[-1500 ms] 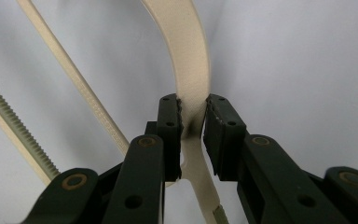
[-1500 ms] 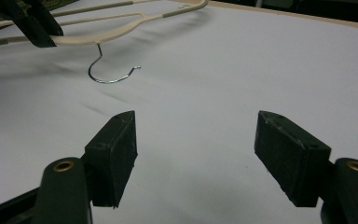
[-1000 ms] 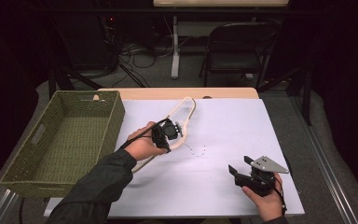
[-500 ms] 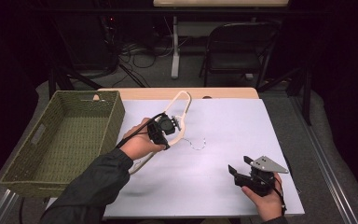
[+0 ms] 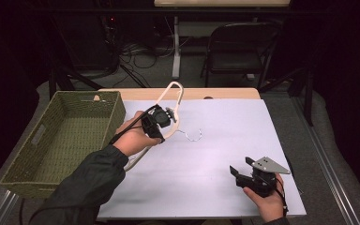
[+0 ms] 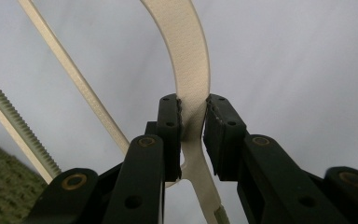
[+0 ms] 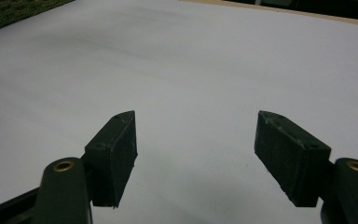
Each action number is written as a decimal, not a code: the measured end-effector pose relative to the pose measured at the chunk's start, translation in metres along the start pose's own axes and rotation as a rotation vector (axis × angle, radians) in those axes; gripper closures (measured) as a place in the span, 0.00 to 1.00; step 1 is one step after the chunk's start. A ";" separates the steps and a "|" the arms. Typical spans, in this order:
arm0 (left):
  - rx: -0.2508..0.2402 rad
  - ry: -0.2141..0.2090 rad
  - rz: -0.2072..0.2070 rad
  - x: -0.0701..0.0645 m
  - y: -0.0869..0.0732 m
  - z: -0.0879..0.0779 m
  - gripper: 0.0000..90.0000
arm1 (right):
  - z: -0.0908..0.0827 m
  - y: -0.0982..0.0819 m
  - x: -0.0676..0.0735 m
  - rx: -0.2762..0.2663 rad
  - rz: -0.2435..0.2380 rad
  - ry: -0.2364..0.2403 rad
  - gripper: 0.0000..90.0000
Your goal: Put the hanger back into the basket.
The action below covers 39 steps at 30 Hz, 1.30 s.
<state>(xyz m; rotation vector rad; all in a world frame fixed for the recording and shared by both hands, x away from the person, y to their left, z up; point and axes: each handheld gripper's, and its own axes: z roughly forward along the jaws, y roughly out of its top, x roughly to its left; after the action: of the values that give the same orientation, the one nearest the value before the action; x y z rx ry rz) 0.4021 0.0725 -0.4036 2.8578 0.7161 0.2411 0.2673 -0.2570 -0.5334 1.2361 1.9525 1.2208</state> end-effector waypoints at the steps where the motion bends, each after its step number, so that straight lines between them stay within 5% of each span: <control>1: -0.006 0.002 -0.007 0.001 -0.001 -0.002 0.85 | 0.000 0.000 0.000 -0.001 0.001 -0.001 0.33; 19: -0.081 0.031 -0.115 0.019 -0.029 -0.036 0.85 | 0.002 -0.001 0.000 0.005 0.013 0.003 0.33; 39: -0.135 0.053 -0.291 0.052 -0.073 -0.061 0.85 | 0.008 0.002 0.003 -0.001 0.004 0.016 0.33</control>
<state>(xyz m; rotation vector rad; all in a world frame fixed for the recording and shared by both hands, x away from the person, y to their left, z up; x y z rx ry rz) 0.4018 0.1691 -0.3544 2.5884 1.0688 0.3093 0.2732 -0.2508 -0.5358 1.2337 1.9616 1.2371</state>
